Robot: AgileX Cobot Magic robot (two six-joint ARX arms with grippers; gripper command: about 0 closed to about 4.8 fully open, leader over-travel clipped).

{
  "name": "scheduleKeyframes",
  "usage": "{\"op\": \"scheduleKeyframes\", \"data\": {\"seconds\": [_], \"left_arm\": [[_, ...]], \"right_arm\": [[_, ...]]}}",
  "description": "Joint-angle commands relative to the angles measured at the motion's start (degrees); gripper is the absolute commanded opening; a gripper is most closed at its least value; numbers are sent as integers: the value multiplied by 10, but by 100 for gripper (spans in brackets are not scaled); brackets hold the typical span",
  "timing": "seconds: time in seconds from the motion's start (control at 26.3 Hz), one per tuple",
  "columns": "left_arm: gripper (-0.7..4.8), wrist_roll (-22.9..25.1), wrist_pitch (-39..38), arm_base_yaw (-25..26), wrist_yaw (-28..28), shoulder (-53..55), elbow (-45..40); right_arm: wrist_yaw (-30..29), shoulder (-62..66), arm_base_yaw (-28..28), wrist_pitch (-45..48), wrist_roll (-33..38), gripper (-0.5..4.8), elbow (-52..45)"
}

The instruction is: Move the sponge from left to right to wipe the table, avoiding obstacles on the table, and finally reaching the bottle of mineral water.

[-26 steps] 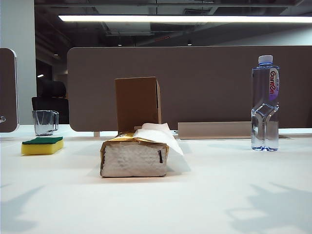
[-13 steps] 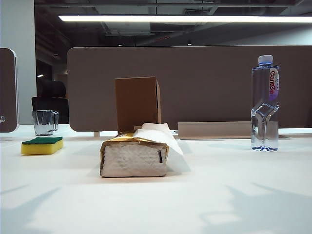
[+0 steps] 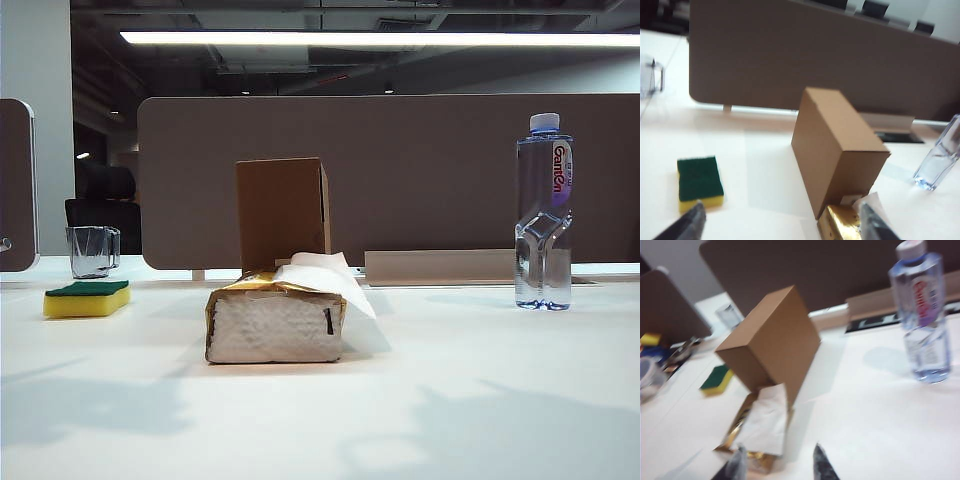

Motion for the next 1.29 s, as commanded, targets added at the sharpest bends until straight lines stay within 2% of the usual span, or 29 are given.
{"op": "scheduleKeyframes", "data": {"seconds": [0.04, 0.23, 0.27, 0.34, 0.53, 0.76, 0.84, 1.02, 1.14, 1.29], "left_arm": [[402, 2, 5, 0, 3, 53, 32], [415, 4, 6, 0, 3, 133, 80], [436, 5, 6, 0, 3, 146, 89], [479, 5, 12, 1, 3, 195, 111], [479, 11, 27, 4, 3, 297, 144], [479, 11, 34, 26, 3, 397, 193], [479, 17, 38, 43, 11, 458, 232], [479, 34, 42, 64, 17, 532, 273], [479, 39, 42, 72, 21, 574, 296], [479, 40, 44, 77, 29, 625, 322]], "right_arm": [[-52, 55, 0, 3, 3, 172, 43], [-85, 126, 0, 3, 14, 173, 101], [-90, 138, 0, 2, 14, 177, 112], [-111, 175, 0, 1, 15, 218, 144], [-156, 233, 0, -3, 28, 233, 194], [-182, 272, 6, -15, 30, 235, 226], [-190, 292, 28, -11, 40, 235, 233], [-190, 313, 75, -10, 40, 238, 233], [-186, 329, 105, -7, 40, 283, 233], [-185, 350, 129, 4, 40, 287, 233]]}}
